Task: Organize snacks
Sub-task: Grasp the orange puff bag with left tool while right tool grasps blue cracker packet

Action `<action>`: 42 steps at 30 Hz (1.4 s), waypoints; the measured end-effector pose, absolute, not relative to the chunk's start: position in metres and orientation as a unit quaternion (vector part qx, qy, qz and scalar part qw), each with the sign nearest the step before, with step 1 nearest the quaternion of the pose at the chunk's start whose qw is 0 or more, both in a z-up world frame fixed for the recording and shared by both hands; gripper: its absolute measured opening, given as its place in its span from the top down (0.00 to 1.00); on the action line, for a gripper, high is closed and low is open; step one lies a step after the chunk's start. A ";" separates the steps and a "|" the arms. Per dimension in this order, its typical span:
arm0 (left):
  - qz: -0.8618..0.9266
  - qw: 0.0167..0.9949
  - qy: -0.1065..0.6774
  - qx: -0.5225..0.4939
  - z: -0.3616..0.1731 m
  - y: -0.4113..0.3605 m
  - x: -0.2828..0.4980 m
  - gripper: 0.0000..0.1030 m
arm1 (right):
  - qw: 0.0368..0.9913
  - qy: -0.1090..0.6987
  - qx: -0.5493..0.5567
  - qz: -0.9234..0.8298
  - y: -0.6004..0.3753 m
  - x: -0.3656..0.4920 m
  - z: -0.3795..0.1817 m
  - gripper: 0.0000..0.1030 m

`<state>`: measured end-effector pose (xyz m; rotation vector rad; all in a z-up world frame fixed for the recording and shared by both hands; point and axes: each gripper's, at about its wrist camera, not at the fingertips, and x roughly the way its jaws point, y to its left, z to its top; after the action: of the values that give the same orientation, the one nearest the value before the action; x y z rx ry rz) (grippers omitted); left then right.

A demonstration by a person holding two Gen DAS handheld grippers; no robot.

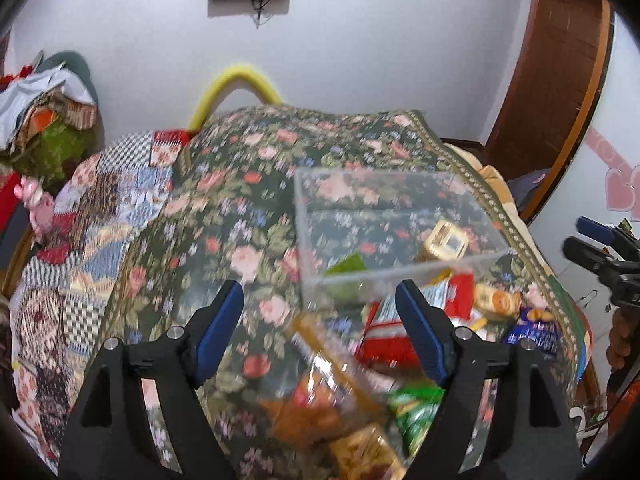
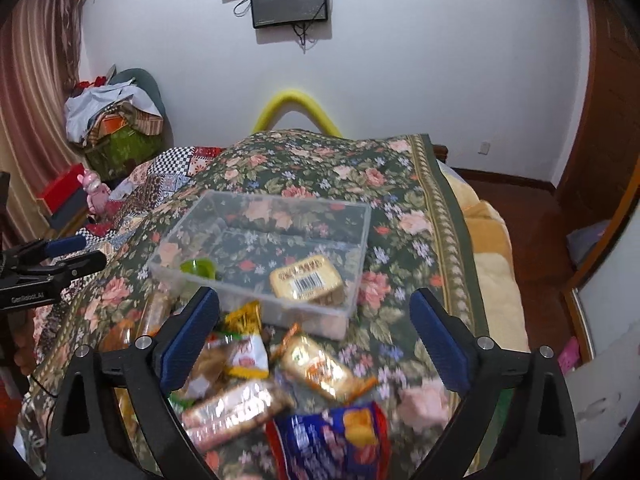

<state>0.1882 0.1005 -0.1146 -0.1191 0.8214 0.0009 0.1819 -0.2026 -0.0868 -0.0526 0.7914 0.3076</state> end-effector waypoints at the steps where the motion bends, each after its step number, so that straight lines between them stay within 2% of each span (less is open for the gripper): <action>1: 0.002 0.913 0.403 -0.062 -0.119 0.103 0.185 0.24 | 0.910 0.386 -0.025 0.147 -0.205 0.178 -0.089 0.07; 15: -0.001 0.871 0.482 -0.097 -0.197 0.114 0.153 0.23 | 0.881 0.457 -0.004 0.122 -0.231 0.135 -0.145 0.07; 16: -0.001 0.868 0.487 -0.101 -0.204 0.115 0.152 0.23 | 0.879 0.461 0.000 0.123 -0.231 0.133 -0.148 0.07; 18: -0.003 0.861 0.494 -0.119 -0.216 0.118 0.150 0.13 | 0.873 0.472 0.008 0.124 -0.231 0.133 -0.157 0.07; 21: 0.005 0.860 0.490 -0.144 -0.227 0.123 0.149 0.05 | 0.868 0.483 0.006 0.115 -0.231 0.134 -0.166 0.07; 31: -0.008 0.867 0.479 -0.141 -0.234 0.117 0.158 0.03 | 0.858 0.502 0.020 0.106 -0.229 0.144 -0.187 0.09; 32: -0.010 0.867 0.477 -0.142 -0.235 0.117 0.158 0.03 | 0.857 0.502 0.023 0.110 -0.229 0.144 -0.188 0.14; 33: -0.011 0.869 0.474 -0.143 -0.235 0.117 0.158 0.04 | 0.857 0.503 0.024 0.112 -0.229 0.144 -0.189 0.22; 35: -0.017 0.869 0.472 -0.147 -0.235 0.117 0.157 0.07 | 0.856 0.502 0.030 0.119 -0.229 0.145 -0.189 0.25; 37: -0.034 0.867 0.471 -0.159 -0.235 0.118 0.155 0.17 | 0.861 0.495 0.030 0.117 -0.229 0.143 -0.187 0.31; 39: -0.036 0.868 0.471 -0.154 -0.235 0.117 0.152 0.19 | 0.863 0.490 0.030 0.116 -0.230 0.142 -0.184 0.43; 42: -0.035 0.871 0.469 -0.140 -0.234 0.113 0.145 0.21 | 0.866 0.483 0.043 0.123 -0.235 0.139 -0.181 0.47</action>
<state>0.1448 0.1132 -0.2339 -0.2919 0.9815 -0.0727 0.1386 -0.2350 -0.1810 0.0894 1.0117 0.2574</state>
